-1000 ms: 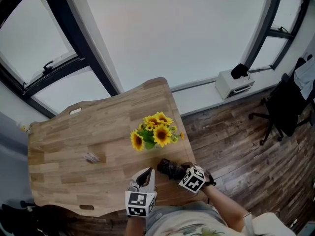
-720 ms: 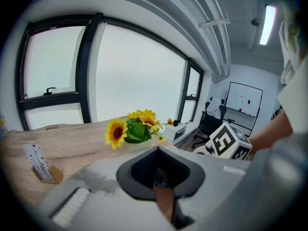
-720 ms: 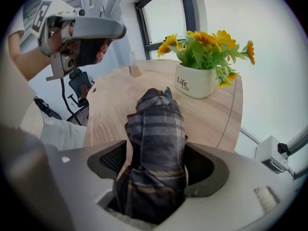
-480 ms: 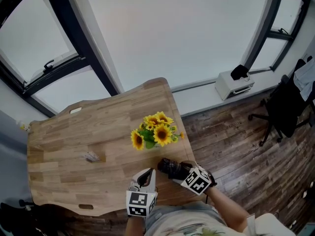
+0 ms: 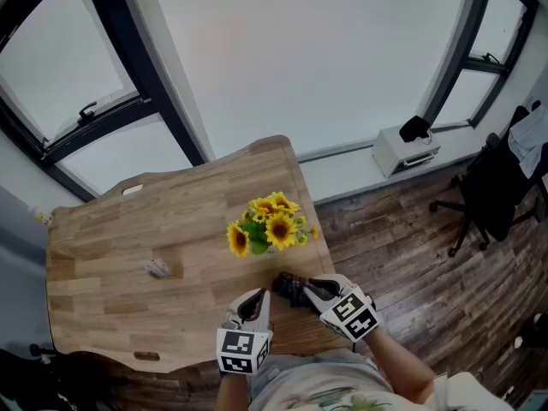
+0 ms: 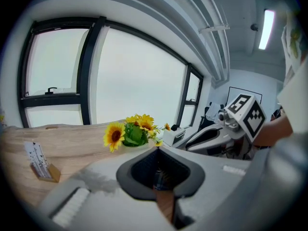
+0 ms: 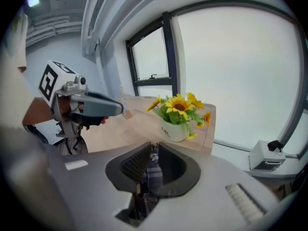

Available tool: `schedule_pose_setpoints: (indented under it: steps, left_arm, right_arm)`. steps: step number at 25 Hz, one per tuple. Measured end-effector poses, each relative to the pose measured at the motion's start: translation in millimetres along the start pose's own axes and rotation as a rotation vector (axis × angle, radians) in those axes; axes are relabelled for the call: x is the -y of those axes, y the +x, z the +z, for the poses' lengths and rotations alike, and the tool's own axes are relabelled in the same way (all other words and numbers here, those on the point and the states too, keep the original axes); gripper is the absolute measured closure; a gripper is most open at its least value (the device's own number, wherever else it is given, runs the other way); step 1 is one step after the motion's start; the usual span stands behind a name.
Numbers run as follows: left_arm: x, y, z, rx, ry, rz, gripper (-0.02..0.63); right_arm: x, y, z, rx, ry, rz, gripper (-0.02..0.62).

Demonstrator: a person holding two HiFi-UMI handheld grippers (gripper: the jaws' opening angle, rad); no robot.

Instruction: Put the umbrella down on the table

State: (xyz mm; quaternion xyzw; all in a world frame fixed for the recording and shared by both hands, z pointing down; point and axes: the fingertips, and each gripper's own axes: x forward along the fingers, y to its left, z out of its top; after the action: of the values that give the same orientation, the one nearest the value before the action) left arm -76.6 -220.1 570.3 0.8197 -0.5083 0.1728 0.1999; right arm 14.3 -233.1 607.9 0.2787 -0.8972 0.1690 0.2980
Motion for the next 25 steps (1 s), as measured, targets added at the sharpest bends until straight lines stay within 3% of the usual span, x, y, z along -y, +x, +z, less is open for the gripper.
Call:
schedule_pose_setpoints:
  steps: [2,14,25]
  left_arm:
    - [3,-1,3,0.011,-0.014,-0.005,0.604]
    - [19,-13,16,0.064,-0.041,-0.020,0.604]
    - [27,-24,15,0.078,-0.023,-0.029,0.604]
  right_arm:
    - [-1,-8,9,0.035,0.003,-0.012,0.592]
    - [-20,-39,38,0.150,-0.047,-0.021,0.595]
    - [-33,-49,37,0.164,-0.071,-0.025,0.595]
